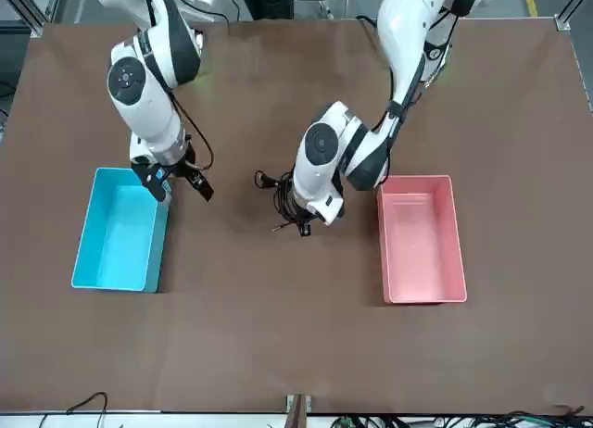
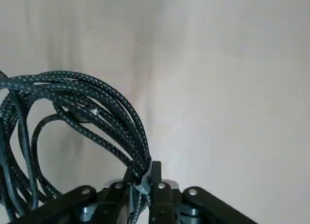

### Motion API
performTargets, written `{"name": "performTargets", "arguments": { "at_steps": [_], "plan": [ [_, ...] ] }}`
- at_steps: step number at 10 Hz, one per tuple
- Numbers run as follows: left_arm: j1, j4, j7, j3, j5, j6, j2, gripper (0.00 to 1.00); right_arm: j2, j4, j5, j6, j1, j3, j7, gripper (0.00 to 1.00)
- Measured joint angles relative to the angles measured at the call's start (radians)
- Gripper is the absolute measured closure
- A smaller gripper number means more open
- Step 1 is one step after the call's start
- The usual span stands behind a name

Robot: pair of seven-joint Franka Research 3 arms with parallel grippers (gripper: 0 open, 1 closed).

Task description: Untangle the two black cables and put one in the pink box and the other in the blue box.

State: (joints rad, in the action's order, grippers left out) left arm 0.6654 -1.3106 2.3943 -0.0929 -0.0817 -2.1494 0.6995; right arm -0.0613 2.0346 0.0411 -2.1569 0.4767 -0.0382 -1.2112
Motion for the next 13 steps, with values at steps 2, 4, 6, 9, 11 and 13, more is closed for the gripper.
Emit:
{"name": "performTargets", "arguments": {
  "at_steps": [2,4,6,9,11,13],
  "plan": [
    [0.002,0.002,0.011,-0.004,-0.039,0.017,-0.041,0.85,0.0,0.0,0.0,0.001,0.028,0.0,-0.077,0.0],
    [0.007,0.005,0.063,-0.009,-0.043,0.022,-0.064,0.85,0.0,0.0,0.001,0.003,0.055,0.001,-0.161,0.0],
    [0.033,0.019,0.124,-0.009,-0.043,0.022,-0.067,0.85,0.0,-0.003,0.001,0.022,0.09,0.001,-0.236,0.0],
    [0.055,0.034,0.206,-0.009,-0.043,0.022,-0.067,0.85,0.001,-0.02,0.007,0.053,0.121,0.001,-0.34,0.0],
    [0.06,0.036,0.24,-0.009,-0.043,0.021,-0.067,0.85,0.001,-0.022,0.012,0.053,0.144,0.001,-0.386,0.0],
    [0.063,0.047,0.268,-0.009,-0.043,0.021,-0.067,0.85,0.001,-0.022,0.013,0.054,0.16,0.001,-0.423,0.0]
  ]
}}
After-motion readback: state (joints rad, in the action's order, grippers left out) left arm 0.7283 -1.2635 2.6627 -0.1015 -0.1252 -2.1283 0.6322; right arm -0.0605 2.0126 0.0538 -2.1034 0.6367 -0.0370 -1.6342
